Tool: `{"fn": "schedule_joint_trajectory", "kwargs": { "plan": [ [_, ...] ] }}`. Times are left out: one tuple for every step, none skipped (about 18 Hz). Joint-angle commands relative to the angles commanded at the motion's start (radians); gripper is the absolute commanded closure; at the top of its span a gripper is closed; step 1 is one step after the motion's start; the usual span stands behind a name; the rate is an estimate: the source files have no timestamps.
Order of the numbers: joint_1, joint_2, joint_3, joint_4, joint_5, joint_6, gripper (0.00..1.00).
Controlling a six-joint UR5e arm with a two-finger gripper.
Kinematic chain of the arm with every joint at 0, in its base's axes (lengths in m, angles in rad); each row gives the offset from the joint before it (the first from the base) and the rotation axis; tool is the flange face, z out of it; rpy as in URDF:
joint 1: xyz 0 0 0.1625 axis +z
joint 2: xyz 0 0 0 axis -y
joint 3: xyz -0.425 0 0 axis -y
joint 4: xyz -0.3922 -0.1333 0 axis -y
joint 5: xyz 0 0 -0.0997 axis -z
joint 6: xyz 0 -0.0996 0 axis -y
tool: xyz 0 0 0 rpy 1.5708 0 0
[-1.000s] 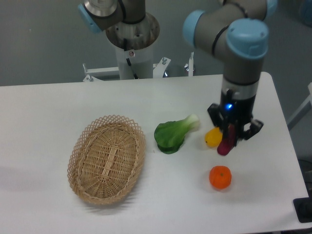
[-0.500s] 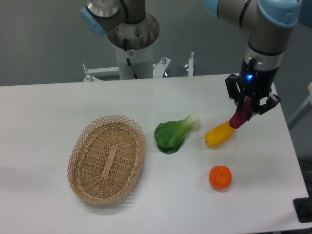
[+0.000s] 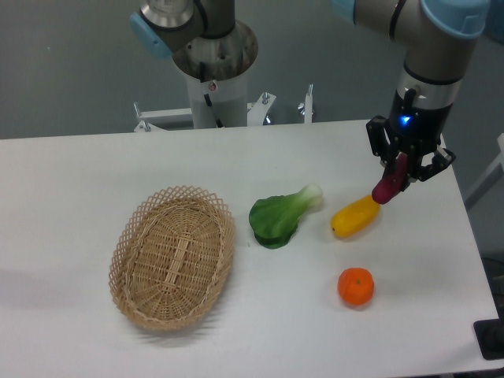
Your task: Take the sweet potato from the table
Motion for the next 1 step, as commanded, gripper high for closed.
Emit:
{"fn": "schedule_joint_trajectory", "kwargs": {
  "plan": [
    [-0.002,0.0,0.0,0.0,0.0,0.0,0.86]
  ]
}}
